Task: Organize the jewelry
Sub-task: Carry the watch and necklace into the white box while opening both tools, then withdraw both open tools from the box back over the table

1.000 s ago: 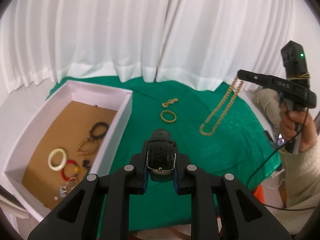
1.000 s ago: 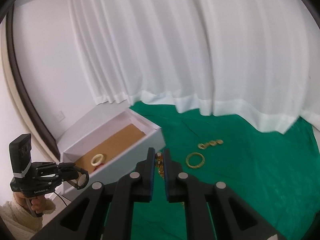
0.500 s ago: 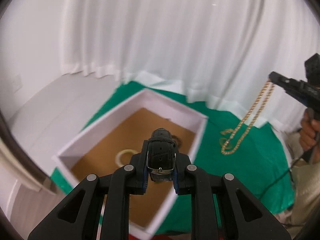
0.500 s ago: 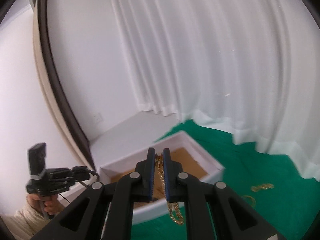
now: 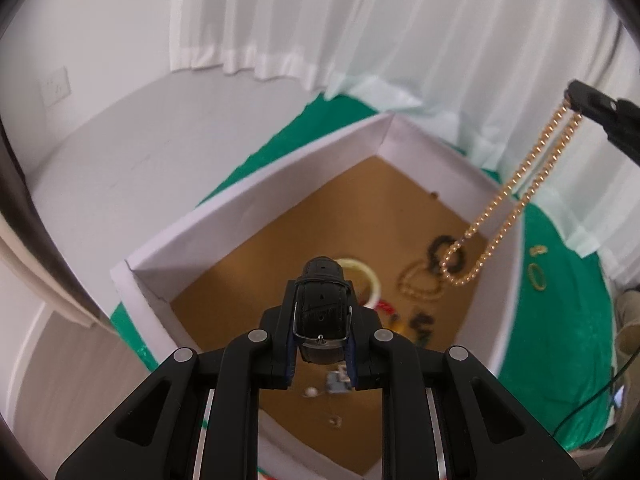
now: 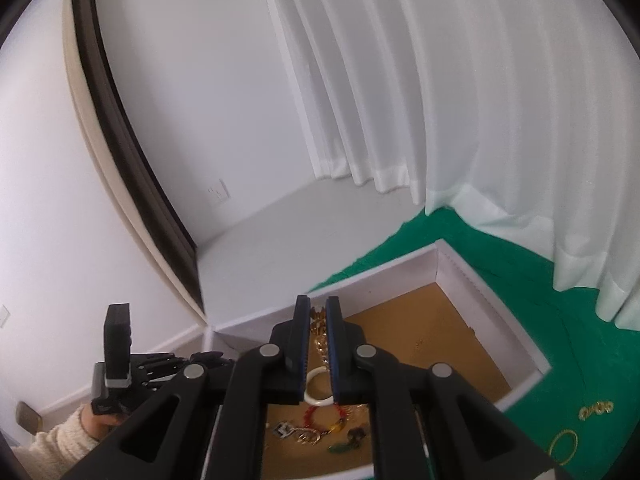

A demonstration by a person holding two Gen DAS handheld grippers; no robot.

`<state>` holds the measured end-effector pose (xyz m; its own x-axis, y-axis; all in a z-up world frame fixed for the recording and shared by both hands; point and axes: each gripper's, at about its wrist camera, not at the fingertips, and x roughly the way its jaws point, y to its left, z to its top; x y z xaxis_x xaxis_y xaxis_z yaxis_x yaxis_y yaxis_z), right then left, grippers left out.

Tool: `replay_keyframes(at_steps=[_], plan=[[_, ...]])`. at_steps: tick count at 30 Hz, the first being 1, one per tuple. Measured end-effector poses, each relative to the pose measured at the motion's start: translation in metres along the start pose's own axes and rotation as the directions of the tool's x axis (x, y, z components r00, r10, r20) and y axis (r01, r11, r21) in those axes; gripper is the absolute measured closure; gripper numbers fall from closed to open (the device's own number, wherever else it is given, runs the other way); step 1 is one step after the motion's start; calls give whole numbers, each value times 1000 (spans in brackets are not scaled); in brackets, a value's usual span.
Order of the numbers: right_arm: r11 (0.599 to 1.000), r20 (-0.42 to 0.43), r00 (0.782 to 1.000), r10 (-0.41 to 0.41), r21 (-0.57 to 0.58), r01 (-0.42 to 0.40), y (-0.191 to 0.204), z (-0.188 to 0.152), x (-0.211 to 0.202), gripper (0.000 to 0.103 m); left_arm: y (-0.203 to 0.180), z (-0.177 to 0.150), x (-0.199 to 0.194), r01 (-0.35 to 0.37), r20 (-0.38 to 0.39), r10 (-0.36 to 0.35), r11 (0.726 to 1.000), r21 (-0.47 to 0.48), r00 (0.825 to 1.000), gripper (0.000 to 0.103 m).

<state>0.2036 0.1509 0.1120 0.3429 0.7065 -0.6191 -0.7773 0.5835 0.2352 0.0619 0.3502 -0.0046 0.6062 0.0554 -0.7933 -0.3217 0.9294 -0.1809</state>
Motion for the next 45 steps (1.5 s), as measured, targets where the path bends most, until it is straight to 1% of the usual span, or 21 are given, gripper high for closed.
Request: replay_keyframes(at_steps=[3,7,9,11,13,15,17,18,19,20,24,27,30,33,36,37,39,40,41,42,45], plan=[[1000,-28,1000,15,11,-14,-9,1,37,95,6,0,17,-14,-21,13,1000,-6,1000,85],[1000,-35,999,19,22,-18,-19,0,69,95,12,0,38,-31,-50,30,999,-16,998,85],[999,-60,998,22,31,-20,-27,-6,88,95,13,-1,49,-43,-65,41,999,-19,997,85],[999,-104,995,-4,45,9,-36,-14,109,93,15,-2,59,-64,-85,62,998,-24,994,84],[996,-149,988,-40,67,50,-45,-21,126,92,17,-3,65,-81,-98,78,996,-36,992,78],[992,-164,984,-73,86,88,-51,-25,132,91,18,-4,65,-91,-89,87,995,-40,992,56],[990,-160,983,-92,90,108,-54,-29,127,86,18,-6,57,-103,-62,101,994,-41,993,43],[990,-158,982,-100,84,114,-54,-30,123,70,17,-7,51,-105,-47,103,994,-40,994,40],[989,-144,982,-118,71,129,-53,-33,113,59,15,-7,45,-104,-35,103,994,-37,994,40],[988,-127,983,-132,61,141,-52,-36,105,42,12,-9,39,-100,-22,100,994,-32,995,38],[980,-88,977,-195,23,198,-44,-58,69,38,-17,-21,7,-74,48,73,997,22,996,27],[970,-74,968,-241,29,243,-46,-96,38,29,-50,-37,-15,-30,86,23,996,85,996,22],[953,-82,951,-297,33,301,-56,-138,12,28,-90,-54,-31,41,91,-55,988,150,994,21],[924,-115,922,-369,55,377,-74,-186,-15,28,-136,-74,-42,143,75,-163,964,226,984,19],[878,-158,877,-454,85,470,-97,-236,-45,28,-184,-98,-43,249,25,-268,922,296,963,12],[853,-173,852,-495,91,514,-106,-255,-58,28,-200,-107,-39,281,-1,-296,906,316,955,12],[811,-188,812,-552,105,576,-118,-279,-76,28,-228,-121,-28,317,-50,-320,883,346,946,12],[776,-196,783,-591,127,618,-129,-296,-92,28,-242,-129,-18,330,-75,-325,874,357,943,12],[757,-203,767,-609,142,638,-136,-304,-100,28,-250,-134,-11,340,-89,-331,866,366,939,12],[720,-217,738,-639,170,673,-148,-319,-114,28,-262,-140,-1,349,-105,-335,857,381,937,12],[636,-246,678,-693,233,735,-176,-349,-144,28,-292,-156,26,319,-132,-291,844,431,948,12]])
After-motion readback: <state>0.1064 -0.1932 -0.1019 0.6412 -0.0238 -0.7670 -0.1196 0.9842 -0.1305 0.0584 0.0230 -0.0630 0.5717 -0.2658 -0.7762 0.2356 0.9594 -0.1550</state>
